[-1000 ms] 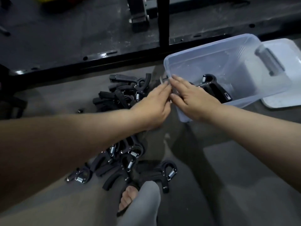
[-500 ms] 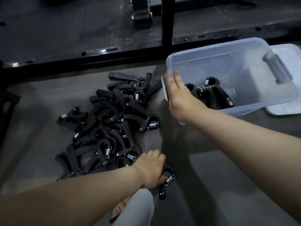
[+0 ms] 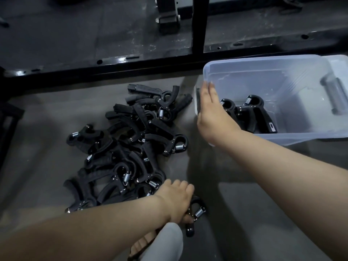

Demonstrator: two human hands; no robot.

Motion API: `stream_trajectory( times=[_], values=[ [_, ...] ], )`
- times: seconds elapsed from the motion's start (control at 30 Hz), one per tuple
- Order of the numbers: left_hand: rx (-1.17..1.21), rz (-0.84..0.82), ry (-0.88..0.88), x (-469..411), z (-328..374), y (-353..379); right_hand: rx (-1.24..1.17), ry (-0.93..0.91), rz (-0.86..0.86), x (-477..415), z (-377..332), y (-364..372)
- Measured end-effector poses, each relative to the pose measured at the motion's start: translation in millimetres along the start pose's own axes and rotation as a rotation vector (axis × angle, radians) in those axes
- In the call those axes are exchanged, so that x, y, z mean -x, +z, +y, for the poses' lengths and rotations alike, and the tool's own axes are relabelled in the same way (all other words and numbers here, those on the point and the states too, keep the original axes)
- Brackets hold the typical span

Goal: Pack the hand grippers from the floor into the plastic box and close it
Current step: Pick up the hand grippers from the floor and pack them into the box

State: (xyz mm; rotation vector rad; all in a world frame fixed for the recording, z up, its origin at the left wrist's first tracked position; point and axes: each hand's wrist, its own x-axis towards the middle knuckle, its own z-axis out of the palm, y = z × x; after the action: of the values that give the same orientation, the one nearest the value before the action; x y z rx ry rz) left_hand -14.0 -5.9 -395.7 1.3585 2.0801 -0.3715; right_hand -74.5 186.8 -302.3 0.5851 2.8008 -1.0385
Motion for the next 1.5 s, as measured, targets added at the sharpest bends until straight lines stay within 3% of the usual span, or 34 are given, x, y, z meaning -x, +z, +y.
stream_trajectory(
  times=[0.1, 0.2, 0.33, 0.4, 0.53, 0.63, 0.7, 0.8, 0.87, 1.03, 1.3, 1.37, 1.5],
  values=[
    [-0.124, -0.078, -0.021, 4, 1, 10, -0.021, -0.028, 0.0, -2, 4, 2],
    [-0.098, -0.109, -0.033, 2, 4, 8, -0.02, -0.031, 0.004, -3, 7, 2],
    [0.084, 0.014, -0.021, -6, -19, -16, -0.038, -0.036, 0.001, -4, 7, 2],
    [0.41, 0.156, -0.159, -11, -34, -32, -0.058, -0.043, 0.007, -5, 8, 1],
    [1.038, 0.412, -0.647, -22, -58, -67, -0.086, -0.061, 0.023, -5, 11, -1],
    [1.354, 0.607, -0.814, -24, -67, -82, -0.089, -0.065, 0.034, -6, 11, 0],
    [1.643, 0.633, -0.76, -25, -73, -90, -0.092, -0.069, 0.033, -6, 11, 1],
    [2.115, 0.518, -0.502, -21, -83, -105, -0.092, -0.065, 0.03, -7, 13, 0],
    [2.298, 0.447, -0.341, -18, -89, -114, -0.09, -0.062, 0.032, -7, 13, -1],
    [2.326, 0.406, -0.155, -17, -102, -136, -0.111, -0.078, 0.036, -4, 12, 0],
    [2.343, 0.613, -0.107, -28, -116, -184, -0.137, -0.066, 0.046, -1, 14, -1],
    [2.255, 0.683, -0.105, -31, -109, -193, -0.204, -0.066, 0.063, 0, 14, -2],
    [1.866, 0.813, -0.135, -42, -86, -208, -0.609, -0.174, 0.111, 10, 12, -18]
  ],
)
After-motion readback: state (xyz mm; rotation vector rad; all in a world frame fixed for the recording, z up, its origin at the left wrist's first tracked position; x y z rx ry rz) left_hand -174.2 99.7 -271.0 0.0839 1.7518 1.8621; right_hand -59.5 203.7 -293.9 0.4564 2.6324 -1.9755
